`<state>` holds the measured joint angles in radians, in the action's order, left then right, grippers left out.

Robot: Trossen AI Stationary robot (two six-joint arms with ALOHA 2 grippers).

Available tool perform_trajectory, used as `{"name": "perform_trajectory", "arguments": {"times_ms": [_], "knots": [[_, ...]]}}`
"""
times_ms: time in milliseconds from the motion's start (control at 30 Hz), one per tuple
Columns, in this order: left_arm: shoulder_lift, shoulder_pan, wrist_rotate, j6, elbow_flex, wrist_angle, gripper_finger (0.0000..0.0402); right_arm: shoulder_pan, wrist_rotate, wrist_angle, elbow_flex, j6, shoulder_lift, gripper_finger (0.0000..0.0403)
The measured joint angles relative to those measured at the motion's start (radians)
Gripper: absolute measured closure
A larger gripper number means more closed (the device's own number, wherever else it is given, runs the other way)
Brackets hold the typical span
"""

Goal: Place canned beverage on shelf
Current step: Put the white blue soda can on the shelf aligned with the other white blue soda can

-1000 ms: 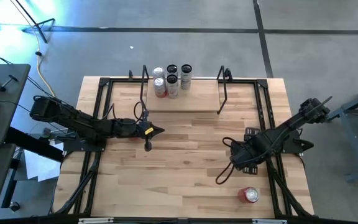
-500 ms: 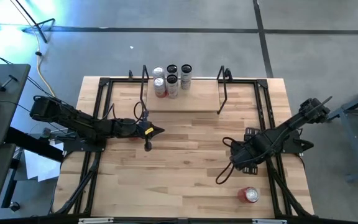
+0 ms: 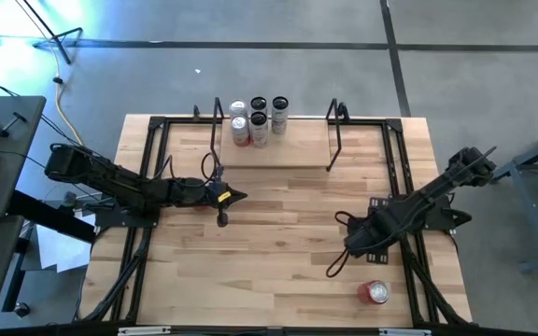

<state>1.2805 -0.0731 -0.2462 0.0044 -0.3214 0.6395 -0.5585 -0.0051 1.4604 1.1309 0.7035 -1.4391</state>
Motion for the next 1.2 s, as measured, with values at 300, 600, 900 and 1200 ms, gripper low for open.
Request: {"name": "perform_trajectory", "arguments": {"times_ms": [300, 600, 900, 1200], "knots": [[0.0, 0.0, 0.0, 0.0, 0.0, 0.001, 0.0401, 0.029, -0.026, -0.054, -0.001, 0.064, 0.0, 0.0107], [0.0, -0.014, 0.0, -0.002, 0.0, 0.0, 0.0401, 0.152, -0.101, -0.12, 0.002, 0.267, 0.002, 0.0161], [0.0, -0.028, -0.002, -0.003, 0.0, 0.001, 0.0401, 0.272, -0.021, -0.306, 0.08, 0.315, -0.003, 0.0161], [0.0, -0.028, -0.003, -0.01, 0.0, 0.005, 0.0401, 0.495, 0.089, -0.109, 0.465, 0.225, -0.154, 0.0161]]}}
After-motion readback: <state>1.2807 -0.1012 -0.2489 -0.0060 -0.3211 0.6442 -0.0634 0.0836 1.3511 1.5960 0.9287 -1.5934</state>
